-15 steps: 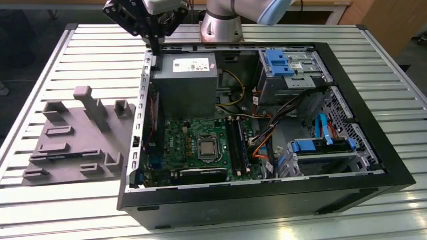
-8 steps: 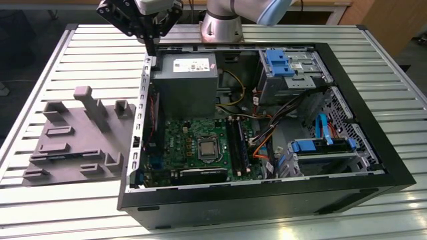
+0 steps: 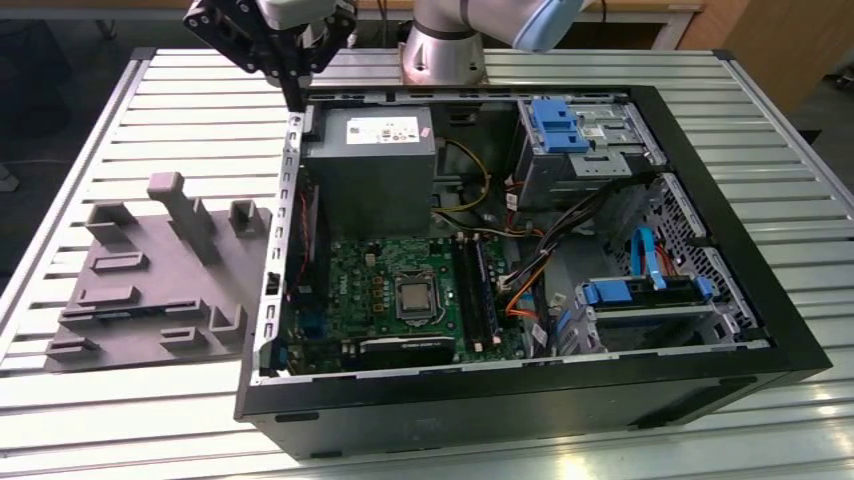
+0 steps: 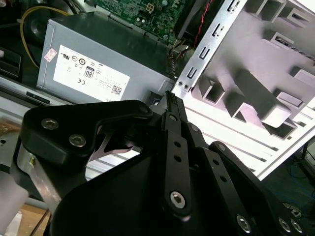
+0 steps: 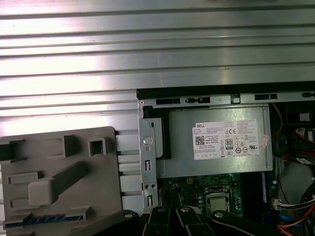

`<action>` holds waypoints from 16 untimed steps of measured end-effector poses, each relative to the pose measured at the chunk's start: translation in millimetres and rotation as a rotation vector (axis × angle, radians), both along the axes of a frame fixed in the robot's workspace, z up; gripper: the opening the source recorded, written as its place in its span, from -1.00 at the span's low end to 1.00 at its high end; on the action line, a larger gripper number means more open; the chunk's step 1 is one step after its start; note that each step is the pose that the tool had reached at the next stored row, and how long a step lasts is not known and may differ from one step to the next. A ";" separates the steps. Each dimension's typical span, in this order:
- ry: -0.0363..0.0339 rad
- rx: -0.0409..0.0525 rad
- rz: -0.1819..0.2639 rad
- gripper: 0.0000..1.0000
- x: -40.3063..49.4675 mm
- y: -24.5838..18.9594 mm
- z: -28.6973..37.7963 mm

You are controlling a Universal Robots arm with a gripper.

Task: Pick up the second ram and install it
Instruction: 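Reach for the second ram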

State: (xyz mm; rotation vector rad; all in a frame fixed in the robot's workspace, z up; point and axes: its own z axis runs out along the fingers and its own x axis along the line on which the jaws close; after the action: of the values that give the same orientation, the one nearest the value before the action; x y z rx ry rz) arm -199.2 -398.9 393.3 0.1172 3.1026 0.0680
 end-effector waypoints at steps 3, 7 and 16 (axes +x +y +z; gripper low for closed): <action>-0.0006 -0.0001 0.000 -0.79 -2.8 0.0 0.0; -0.0014 -0.0001 0.000 -0.79 -6.7 0.0 0.0; -0.0041 0.0000 0.000 -0.79 -16.6 0.0 0.0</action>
State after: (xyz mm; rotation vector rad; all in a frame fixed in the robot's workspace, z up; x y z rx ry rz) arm -215.8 -399.0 393.3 0.1169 3.0985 0.0683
